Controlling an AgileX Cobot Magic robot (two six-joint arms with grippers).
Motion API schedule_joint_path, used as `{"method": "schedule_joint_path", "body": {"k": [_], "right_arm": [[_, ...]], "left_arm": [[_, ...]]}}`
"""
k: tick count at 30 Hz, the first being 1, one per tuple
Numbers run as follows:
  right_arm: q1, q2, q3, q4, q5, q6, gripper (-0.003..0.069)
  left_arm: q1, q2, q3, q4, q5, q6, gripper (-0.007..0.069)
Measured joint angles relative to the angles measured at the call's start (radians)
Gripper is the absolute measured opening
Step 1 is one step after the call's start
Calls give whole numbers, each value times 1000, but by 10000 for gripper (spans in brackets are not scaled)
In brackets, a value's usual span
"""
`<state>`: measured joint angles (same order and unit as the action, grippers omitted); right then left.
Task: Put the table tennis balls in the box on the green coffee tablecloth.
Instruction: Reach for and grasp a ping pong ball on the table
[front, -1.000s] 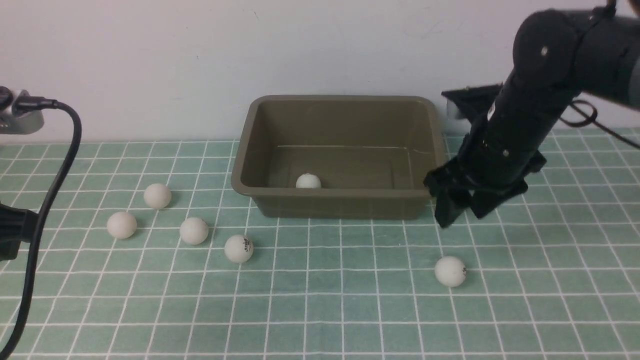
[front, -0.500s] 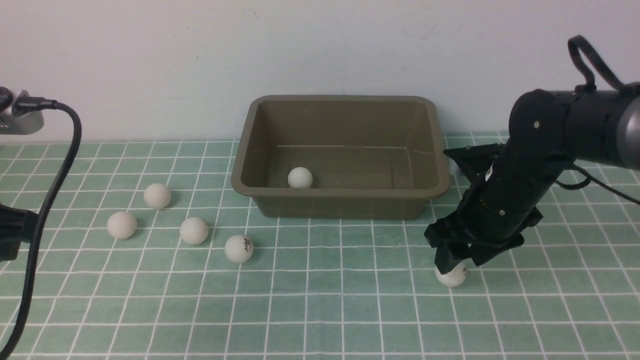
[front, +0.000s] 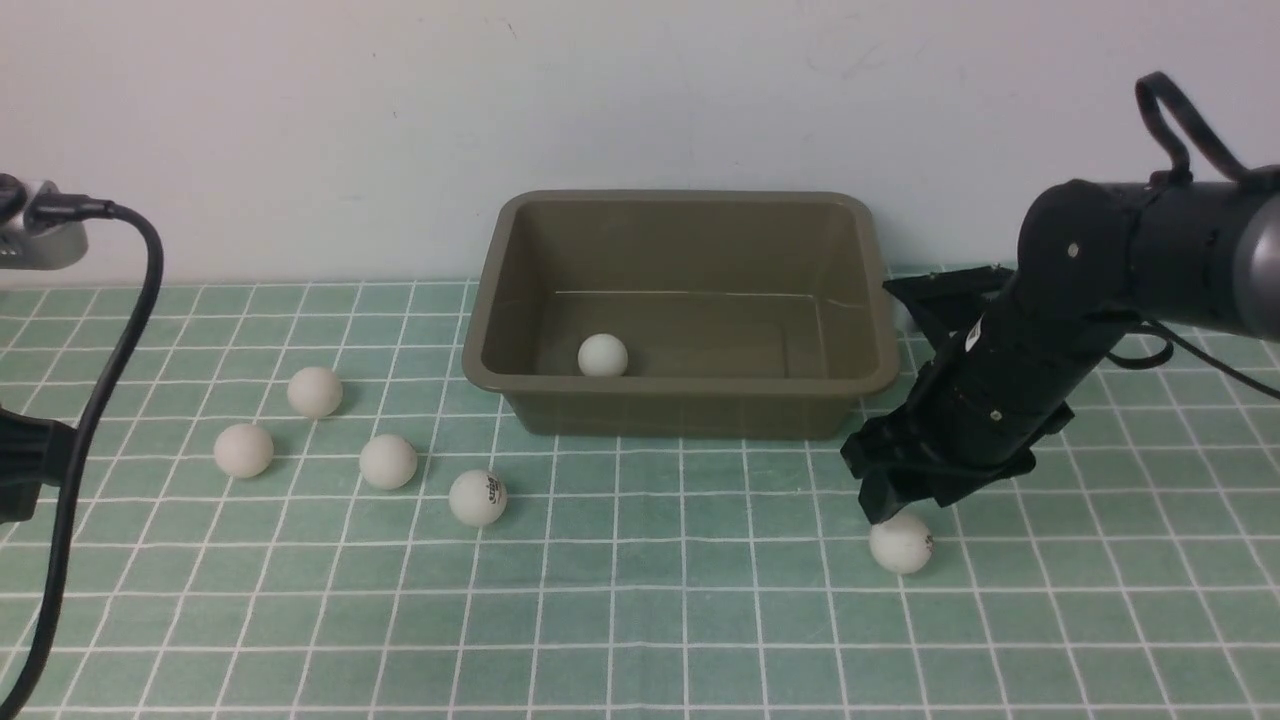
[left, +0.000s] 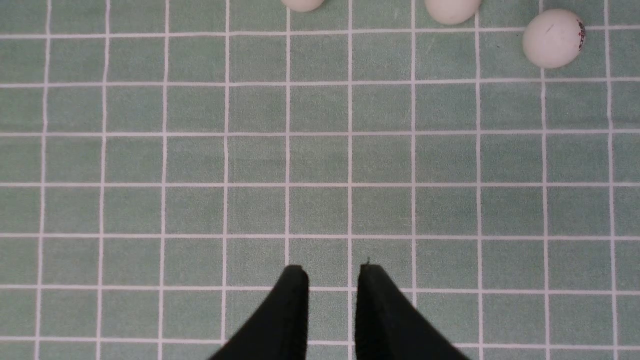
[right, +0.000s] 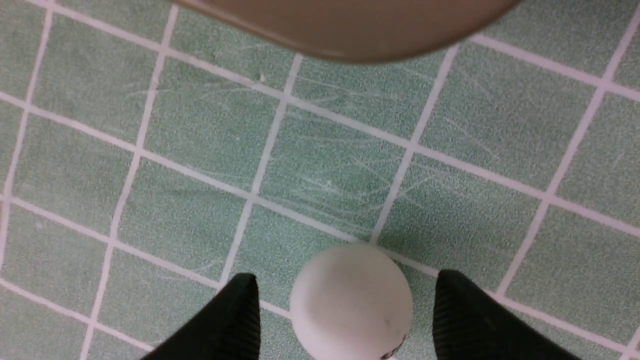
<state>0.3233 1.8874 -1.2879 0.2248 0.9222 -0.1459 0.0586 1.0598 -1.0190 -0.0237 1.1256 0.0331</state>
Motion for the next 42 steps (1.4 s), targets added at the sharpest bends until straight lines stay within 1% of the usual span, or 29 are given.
{"method": "schedule_joint_path", "body": {"k": [8, 17, 20, 23, 27, 29, 32, 37, 39, 42], "right_arm": [[0, 4, 0, 0, -3, -1, 424], [0, 76, 0, 4, 14, -3, 424], [0, 86, 0, 4, 14, -3, 406], [0, 86, 0, 4, 23, -3, 365], [0, 86, 0, 16, 100, -5, 365], [0, 86, -3, 45, 168, -29, 365], [0, 73, -22, 125, 258, -95, 365], [0, 35, -85, 231, 284, -169, 365], [0, 10, -164, 306, 290, -214, 365], [0, 4, -265, 348, 275, -247, 365]], "left_arm": [[0, 0, 0, 0, 0, 0, 125], [0, 0, 0, 0, 0, 0, 125], [0, 0, 0, 0, 0, 0, 125], [0, 0, 0, 0, 0, 0, 125], [0, 0, 0, 0, 0, 0, 125], [0, 0, 0, 0, 0, 0, 125], [0, 0, 0, 0, 0, 0, 125], [0, 0, 0, 0, 0, 0, 125], [0, 0, 0, 0, 0, 0, 125], [0, 0, 0, 0, 0, 0, 125]]}}
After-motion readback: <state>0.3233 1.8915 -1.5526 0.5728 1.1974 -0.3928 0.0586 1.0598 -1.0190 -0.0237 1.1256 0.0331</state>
